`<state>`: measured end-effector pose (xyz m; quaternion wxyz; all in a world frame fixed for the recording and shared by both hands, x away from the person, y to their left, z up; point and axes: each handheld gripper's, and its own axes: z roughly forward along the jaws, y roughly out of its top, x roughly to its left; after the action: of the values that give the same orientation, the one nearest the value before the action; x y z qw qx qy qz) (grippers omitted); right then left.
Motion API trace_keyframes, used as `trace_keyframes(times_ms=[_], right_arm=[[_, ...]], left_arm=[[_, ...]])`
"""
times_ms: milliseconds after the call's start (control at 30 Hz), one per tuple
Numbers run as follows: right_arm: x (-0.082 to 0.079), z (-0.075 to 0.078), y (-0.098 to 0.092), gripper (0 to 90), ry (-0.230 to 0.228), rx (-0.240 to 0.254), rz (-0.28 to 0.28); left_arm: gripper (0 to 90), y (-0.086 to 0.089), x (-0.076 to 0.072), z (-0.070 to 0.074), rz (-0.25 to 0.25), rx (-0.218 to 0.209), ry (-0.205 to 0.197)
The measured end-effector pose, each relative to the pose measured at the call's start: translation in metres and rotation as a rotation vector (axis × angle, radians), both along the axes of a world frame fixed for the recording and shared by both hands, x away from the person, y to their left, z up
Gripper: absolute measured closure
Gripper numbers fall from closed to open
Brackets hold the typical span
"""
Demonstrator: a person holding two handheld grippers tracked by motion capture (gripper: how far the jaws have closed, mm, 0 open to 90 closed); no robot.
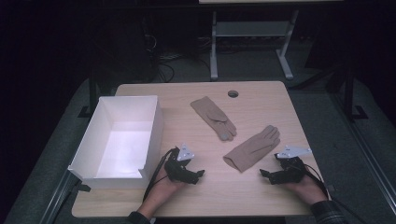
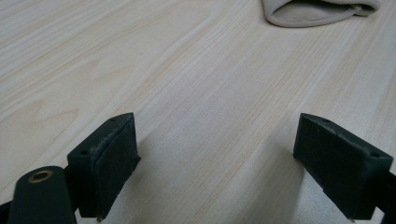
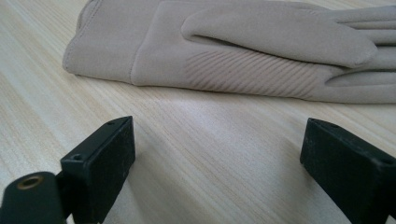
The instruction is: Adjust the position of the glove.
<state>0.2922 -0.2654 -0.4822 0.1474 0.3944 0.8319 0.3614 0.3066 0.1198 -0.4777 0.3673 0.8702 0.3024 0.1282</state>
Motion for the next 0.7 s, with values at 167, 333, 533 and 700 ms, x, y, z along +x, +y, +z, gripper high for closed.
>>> trace_keyframes(times_ms=[167,333,533,700], right_arm=[[0.000,0.000,0.000,10.1,-0.002,-0.003,0.002],[0.001,0.007,-0.001,23.0,-0.005,-0.001,-0.007],[0.001,0.020,-0.002,41.9,-0.037,0.041,-0.011],[0.009,0.025,0.004,61.1,-0.009,0.065,0.029]], left_arm=[[12.8,0.000,0.000,0.000,0.001,-0.002,-0.002],[12.8,-0.001,-0.002,0.000,0.011,0.002,0.001],[12.7,-0.002,-0.003,0.000,0.016,0.001,-0.001],[12.7,-0.002,-0.004,0.000,0.018,-0.004,-0.003]])
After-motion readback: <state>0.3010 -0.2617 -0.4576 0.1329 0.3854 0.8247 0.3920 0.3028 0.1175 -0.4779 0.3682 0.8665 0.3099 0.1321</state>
